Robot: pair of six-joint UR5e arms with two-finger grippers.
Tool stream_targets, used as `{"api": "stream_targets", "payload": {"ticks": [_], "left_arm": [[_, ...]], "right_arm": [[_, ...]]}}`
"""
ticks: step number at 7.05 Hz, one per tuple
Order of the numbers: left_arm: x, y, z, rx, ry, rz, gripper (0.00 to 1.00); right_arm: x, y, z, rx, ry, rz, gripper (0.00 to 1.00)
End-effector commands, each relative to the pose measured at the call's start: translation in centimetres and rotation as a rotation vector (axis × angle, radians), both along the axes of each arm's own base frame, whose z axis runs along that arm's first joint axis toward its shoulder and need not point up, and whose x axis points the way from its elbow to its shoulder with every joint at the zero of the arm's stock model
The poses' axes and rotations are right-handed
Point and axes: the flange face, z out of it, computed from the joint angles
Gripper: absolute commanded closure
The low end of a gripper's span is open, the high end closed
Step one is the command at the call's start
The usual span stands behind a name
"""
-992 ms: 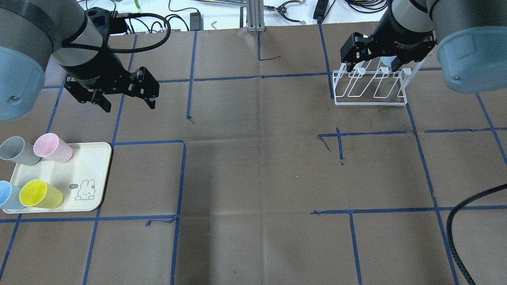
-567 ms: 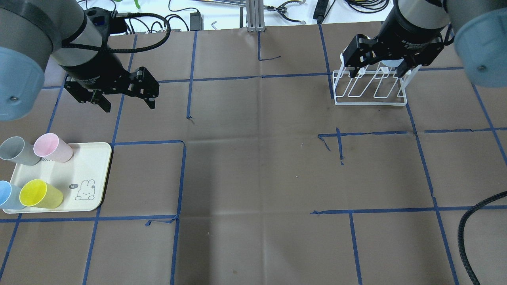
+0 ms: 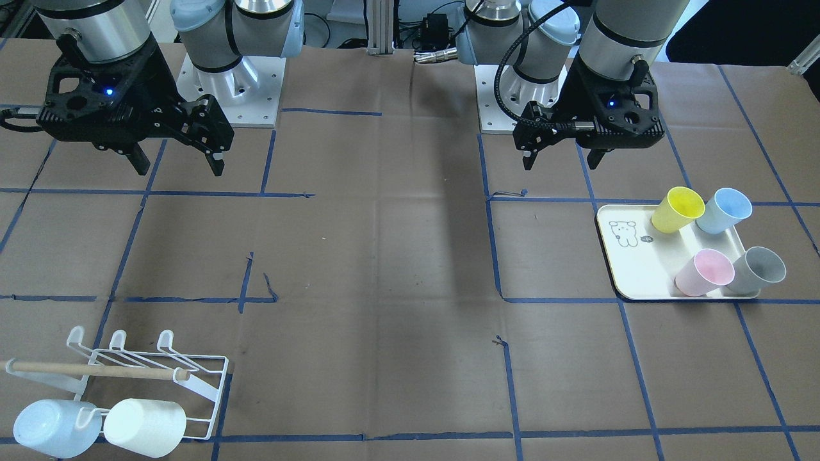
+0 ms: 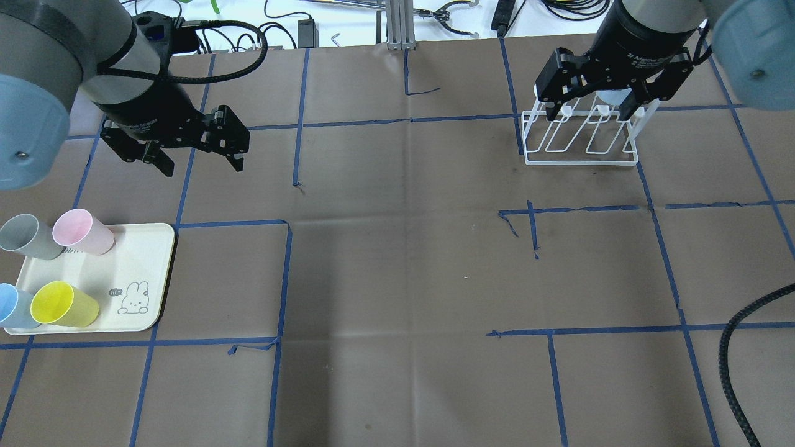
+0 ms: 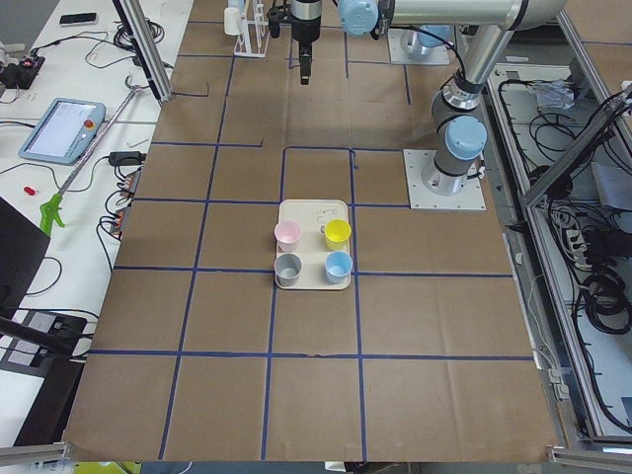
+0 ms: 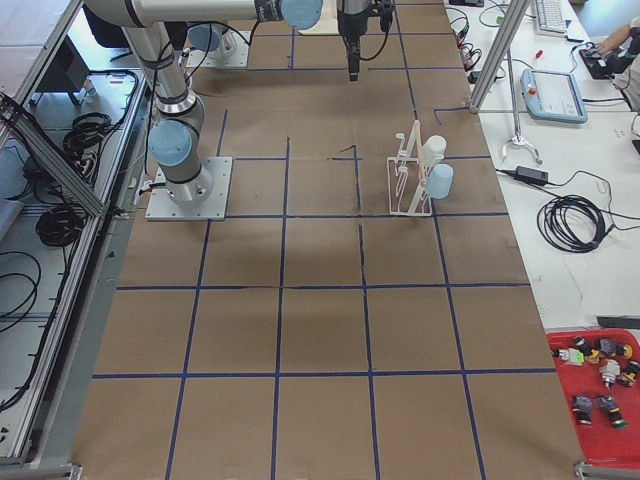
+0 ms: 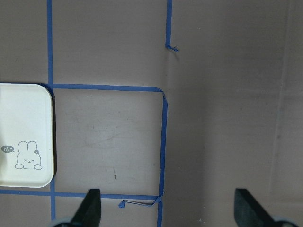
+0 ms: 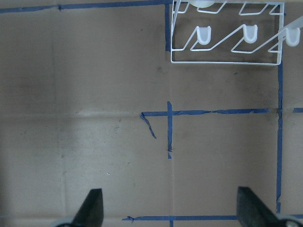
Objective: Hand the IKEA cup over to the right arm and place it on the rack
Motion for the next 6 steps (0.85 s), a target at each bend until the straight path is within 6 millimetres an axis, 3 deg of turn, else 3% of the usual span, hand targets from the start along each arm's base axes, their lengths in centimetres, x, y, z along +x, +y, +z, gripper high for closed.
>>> {"api": "stream_targets", "payload": {"ticks": [1,6], "left_arm": [[0.00,0.03,0.05,-0.001,0.000,0.000,0.00],[0.00,0.00,-0.10,0.002,0.000,0.000,0.00]], "right_arm": [[0.00,0.33,-0.48,0.038,0.000,0.000,0.00],[-0.09,0.39,-0.54,0.038,0.009,-0.001,0.00]]}}
